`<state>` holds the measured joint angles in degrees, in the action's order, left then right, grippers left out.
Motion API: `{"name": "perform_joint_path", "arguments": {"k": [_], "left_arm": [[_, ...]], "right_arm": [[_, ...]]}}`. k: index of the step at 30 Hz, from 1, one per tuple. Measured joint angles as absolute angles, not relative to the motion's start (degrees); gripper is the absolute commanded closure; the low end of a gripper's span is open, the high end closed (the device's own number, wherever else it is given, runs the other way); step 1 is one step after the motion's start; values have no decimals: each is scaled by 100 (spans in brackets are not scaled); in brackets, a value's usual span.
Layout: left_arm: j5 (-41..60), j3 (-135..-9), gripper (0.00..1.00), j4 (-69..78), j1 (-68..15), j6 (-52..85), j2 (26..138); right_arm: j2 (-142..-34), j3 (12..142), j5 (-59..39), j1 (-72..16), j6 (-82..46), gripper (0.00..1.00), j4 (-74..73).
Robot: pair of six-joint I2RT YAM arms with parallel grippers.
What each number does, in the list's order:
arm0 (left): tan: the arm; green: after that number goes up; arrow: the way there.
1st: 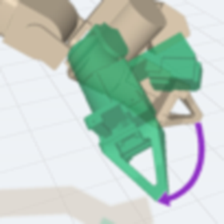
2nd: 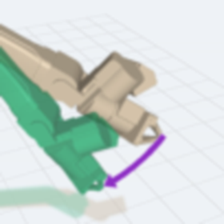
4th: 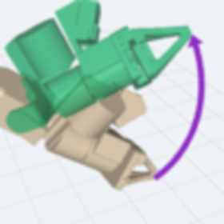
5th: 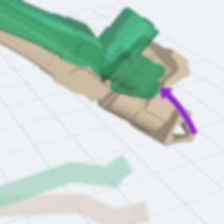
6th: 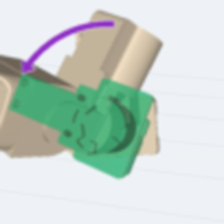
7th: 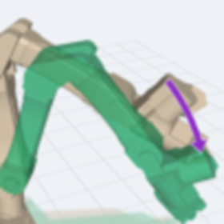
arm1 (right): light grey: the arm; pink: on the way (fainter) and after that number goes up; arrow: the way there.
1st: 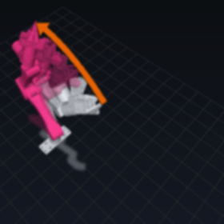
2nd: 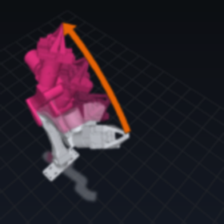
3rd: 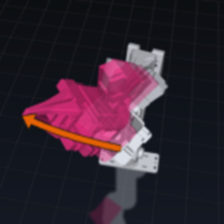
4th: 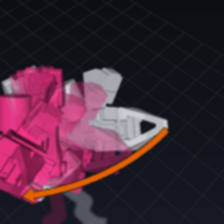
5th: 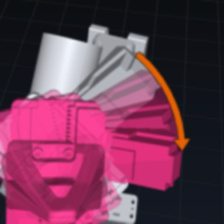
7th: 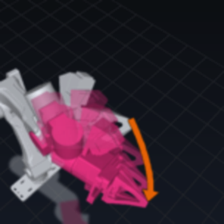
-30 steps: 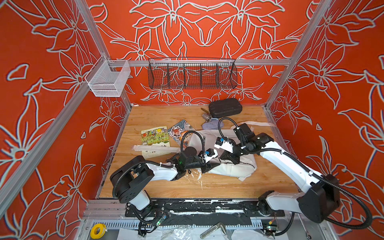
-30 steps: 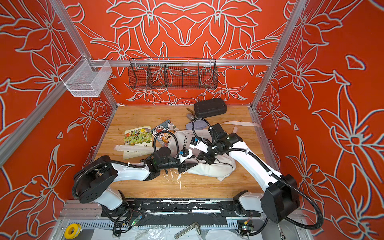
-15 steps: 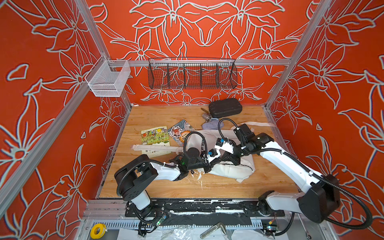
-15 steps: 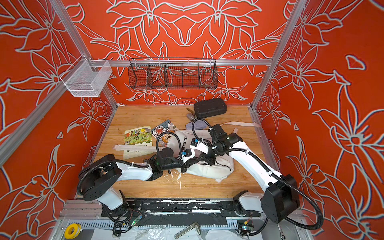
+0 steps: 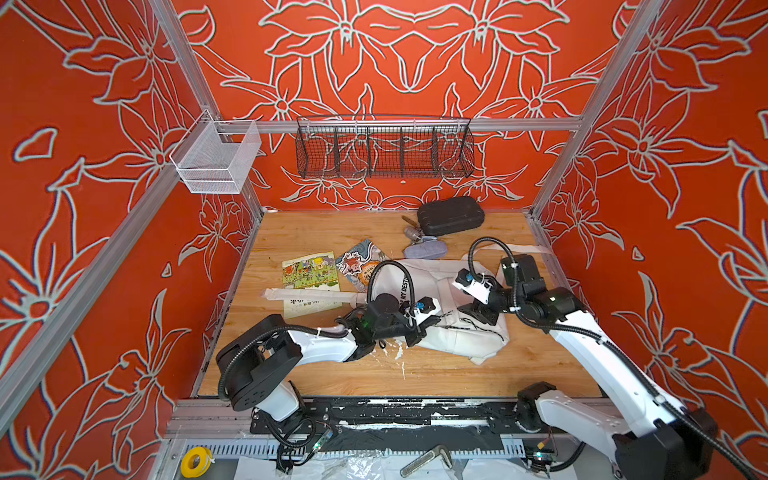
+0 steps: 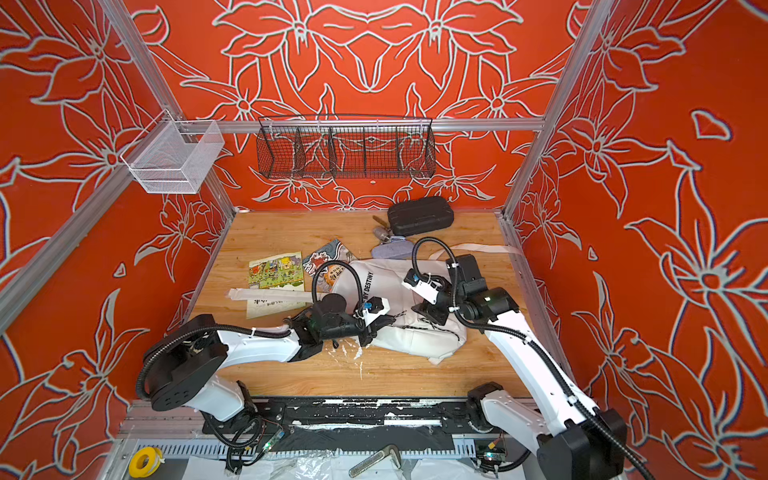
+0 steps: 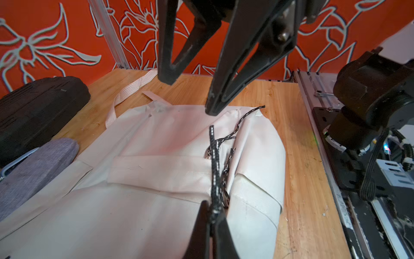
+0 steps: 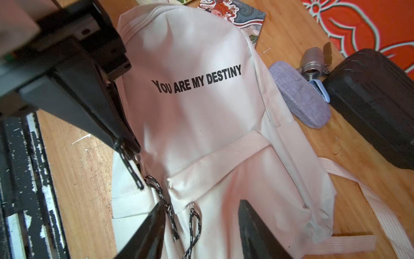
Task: Pack the student bag
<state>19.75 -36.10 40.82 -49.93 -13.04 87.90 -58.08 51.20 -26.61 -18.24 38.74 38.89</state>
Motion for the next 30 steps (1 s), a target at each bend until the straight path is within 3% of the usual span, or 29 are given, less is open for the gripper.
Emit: {"name": "perform_joint_path", "arguments": {"k": [6, 13, 22, 30], "left_arm": [[1693, -3618, 100, 3879, -4993, -1046, 8639], [1564, -3688, 100, 3699, -4987, -652, 8554], [1559, -3826, 100, 3616, -4982, -392, 8514], [1500, -3848, 100, 3592, -4971, -246, 8512]], "right_arm": [[-5806, 4366, -3330, -1822, 4110, 51, 3640], [-5509, 3409, -3701, -1863, 3509, 50, 2377], [-5601, 3181, -3955, -2056, 2995, 50, 1199], [-5760, 3203, -4397, -2082, 3159, 51, 1409]]}}
